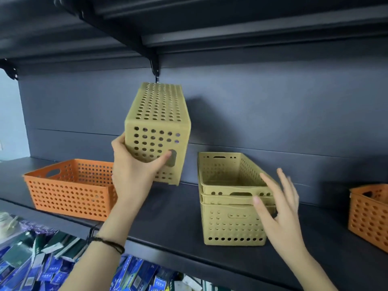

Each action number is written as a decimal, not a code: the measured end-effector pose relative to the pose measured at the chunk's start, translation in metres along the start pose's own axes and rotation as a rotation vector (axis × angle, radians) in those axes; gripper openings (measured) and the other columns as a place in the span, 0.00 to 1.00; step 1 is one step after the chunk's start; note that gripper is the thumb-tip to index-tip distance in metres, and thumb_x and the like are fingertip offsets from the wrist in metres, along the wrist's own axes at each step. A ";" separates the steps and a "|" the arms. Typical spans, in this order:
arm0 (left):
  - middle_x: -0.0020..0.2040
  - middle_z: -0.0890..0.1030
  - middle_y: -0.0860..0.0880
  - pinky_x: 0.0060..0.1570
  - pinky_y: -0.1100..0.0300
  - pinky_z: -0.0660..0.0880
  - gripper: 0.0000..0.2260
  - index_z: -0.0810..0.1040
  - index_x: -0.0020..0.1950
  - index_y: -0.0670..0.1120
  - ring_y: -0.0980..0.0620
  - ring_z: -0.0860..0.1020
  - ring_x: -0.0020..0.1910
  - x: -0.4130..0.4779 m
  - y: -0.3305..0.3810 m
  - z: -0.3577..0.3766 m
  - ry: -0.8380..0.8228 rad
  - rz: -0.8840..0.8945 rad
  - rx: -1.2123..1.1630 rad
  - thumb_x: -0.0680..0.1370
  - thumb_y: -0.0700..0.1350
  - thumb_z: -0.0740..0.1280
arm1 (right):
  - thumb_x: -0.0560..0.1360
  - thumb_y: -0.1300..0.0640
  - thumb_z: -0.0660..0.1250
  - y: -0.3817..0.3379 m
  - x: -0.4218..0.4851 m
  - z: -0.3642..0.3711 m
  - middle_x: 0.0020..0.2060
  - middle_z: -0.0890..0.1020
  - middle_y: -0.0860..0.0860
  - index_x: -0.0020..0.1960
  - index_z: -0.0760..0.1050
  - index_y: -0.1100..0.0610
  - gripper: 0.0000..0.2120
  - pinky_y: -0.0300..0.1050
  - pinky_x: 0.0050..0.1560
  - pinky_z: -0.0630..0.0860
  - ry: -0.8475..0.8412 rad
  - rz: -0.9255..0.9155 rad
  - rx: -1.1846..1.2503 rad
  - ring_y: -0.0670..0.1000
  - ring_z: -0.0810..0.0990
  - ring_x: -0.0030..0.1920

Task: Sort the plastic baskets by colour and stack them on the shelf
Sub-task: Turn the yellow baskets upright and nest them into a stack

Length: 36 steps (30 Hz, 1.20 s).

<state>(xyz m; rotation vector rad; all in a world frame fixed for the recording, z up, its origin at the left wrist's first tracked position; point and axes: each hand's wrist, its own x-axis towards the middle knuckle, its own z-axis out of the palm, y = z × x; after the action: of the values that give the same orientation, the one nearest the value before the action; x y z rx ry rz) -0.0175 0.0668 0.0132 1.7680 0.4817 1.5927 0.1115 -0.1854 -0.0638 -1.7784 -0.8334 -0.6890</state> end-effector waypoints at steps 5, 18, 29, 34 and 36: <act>0.52 0.73 0.61 0.52 0.61 0.73 0.36 0.62 0.58 0.50 0.72 0.74 0.48 -0.026 0.034 0.032 0.003 -0.138 -0.378 0.61 0.53 0.82 | 0.76 0.42 0.63 -0.063 0.021 0.008 0.73 0.60 0.32 0.74 0.60 0.42 0.28 0.30 0.72 0.50 -0.080 -0.233 0.037 0.34 0.54 0.75; 0.78 0.53 0.54 0.74 0.56 0.59 0.50 0.48 0.75 0.62 0.58 0.56 0.76 -0.047 0.049 0.038 -0.014 -0.084 -0.462 0.61 0.62 0.76 | 0.80 0.65 0.62 -0.080 0.037 0.016 0.66 0.74 0.43 0.63 0.73 0.47 0.17 0.30 0.69 0.63 0.051 -0.247 0.372 0.50 0.65 0.75; 0.61 0.77 0.64 0.63 0.61 0.74 0.52 0.49 0.78 0.64 0.71 0.76 0.58 -0.050 0.060 0.036 -0.268 0.030 -0.334 0.62 0.58 0.77 | 0.80 0.69 0.59 -0.074 0.074 -0.015 0.62 0.76 0.46 0.59 0.81 0.58 0.16 0.23 0.63 0.61 0.044 -0.340 0.224 0.54 0.64 0.75; 0.54 0.83 0.55 0.58 0.50 0.78 0.40 0.61 0.71 0.60 0.61 0.82 0.52 -0.048 0.058 0.063 -0.298 -0.031 -0.371 0.66 0.50 0.80 | 0.81 0.66 0.59 -0.058 0.087 -0.020 0.62 0.75 0.44 0.60 0.80 0.55 0.15 0.30 0.69 0.62 0.047 -0.290 0.189 0.49 0.65 0.74; 0.50 0.84 0.55 0.55 0.53 0.79 0.36 0.61 0.68 0.61 0.61 0.83 0.49 -0.045 0.060 0.072 -0.309 -0.047 -0.355 0.67 0.49 0.79 | 0.81 0.65 0.59 -0.050 0.095 -0.022 0.63 0.75 0.45 0.61 0.80 0.54 0.15 0.39 0.70 0.65 0.047 -0.268 0.191 0.49 0.66 0.73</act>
<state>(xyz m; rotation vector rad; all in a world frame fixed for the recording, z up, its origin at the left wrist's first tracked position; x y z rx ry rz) 0.0338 -0.0228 0.0234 1.6710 0.0851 1.2505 0.1271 -0.1726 0.0436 -1.4889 -1.0811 -0.7933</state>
